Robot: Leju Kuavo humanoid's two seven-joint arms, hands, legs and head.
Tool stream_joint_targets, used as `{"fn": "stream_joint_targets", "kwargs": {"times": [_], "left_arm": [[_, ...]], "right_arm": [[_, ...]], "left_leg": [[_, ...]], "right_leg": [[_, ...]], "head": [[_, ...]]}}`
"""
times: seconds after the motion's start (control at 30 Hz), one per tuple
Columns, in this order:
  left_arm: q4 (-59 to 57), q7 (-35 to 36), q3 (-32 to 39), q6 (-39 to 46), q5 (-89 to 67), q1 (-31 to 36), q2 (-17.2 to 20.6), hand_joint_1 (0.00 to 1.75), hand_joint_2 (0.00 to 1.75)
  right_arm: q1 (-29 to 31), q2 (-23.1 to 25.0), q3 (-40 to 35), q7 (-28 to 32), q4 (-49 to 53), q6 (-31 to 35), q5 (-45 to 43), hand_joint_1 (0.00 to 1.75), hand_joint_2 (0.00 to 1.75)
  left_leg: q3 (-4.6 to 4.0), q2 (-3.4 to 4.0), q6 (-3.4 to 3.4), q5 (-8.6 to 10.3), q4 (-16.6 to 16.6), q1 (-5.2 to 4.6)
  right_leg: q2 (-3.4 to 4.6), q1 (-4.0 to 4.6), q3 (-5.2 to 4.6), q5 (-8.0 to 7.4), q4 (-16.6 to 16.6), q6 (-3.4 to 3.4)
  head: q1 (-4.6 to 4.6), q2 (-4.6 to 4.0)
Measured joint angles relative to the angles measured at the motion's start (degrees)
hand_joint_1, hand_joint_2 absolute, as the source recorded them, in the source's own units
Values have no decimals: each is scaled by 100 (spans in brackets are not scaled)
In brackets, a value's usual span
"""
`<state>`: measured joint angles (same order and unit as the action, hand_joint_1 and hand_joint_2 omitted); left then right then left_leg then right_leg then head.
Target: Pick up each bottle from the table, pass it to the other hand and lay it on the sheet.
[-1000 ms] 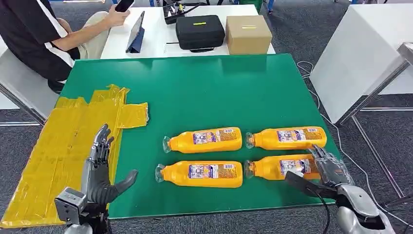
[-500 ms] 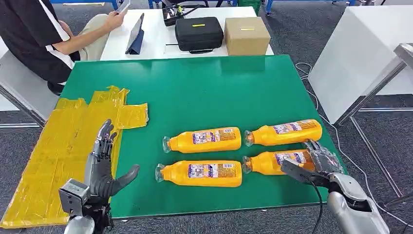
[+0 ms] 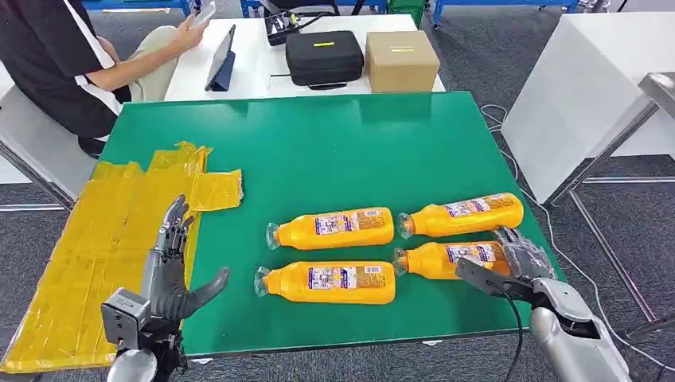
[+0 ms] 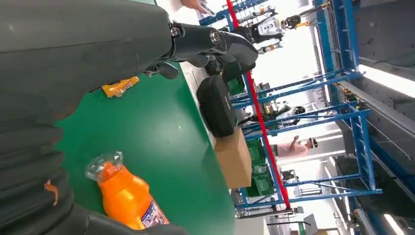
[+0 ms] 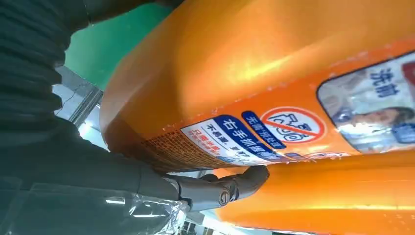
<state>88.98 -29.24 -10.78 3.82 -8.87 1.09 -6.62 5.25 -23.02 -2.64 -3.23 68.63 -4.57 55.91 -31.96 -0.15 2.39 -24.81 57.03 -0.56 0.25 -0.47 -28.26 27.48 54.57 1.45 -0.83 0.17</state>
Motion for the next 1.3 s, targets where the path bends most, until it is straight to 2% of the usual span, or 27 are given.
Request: {"fn": "stream_joint_targets", "kwargs": {"times": [0.03,0.07,0.1,0.17,0.6,0.97,1.07,1.3], "left_arm": [[0,0,0,0,0,0,0,0,175],[0,0,0,0,0,0,0,0,175],[0,0,0,0,0,1,0,0,175],[0,0,0,0,0,1,0,0,175],[-20,26,0,-45,11,9,-15,0,175],[-221,13,4,-177,26,43,-68,0,175],[-260,2,7,-190,26,43,-72,0,175],[-354,-35,31,-208,26,51,-114,0,175]], "right_arm": [[1,0,0,0,-4,0,0,63,175],[3,2,-2,0,-9,4,0,119,175],[3,4,-2,2,-13,4,0,147,175],[3,11,-4,4,-17,4,7,173,175],[-7,144,-50,-109,17,92,118,175,175],[-469,146,59,15,520,57,112,175,175],[-546,190,101,188,610,83,120,175,175],[-943,476,142,1197,1062,524,-212,175,175]], "left_leg": [[1,0,0,0,0,0],[3,0,0,0,0,0],[5,0,0,0,0,0],[7,0,0,0,0,0],[11,-1,3,2,1,3],[8,-4,-1,-2,1,6],[5,-4,-1,-2,0,6],[-18,-5,1,7,2,6]], "right_leg": [[0,0,1,0,0,0],[0,0,4,0,0,0],[0,0,5,0,0,0],[0,0,7,0,0,0],[0,1,8,1,-1,0],[-2,6,8,4,-1,0],[-2,6,7,4,-1,0],[-2,6,36,0,0,1]], "head": [[-2,0],[0,2],[-2,0],[0,0],[-2,0],[-2,0],[-2,2],[0,0]]}}
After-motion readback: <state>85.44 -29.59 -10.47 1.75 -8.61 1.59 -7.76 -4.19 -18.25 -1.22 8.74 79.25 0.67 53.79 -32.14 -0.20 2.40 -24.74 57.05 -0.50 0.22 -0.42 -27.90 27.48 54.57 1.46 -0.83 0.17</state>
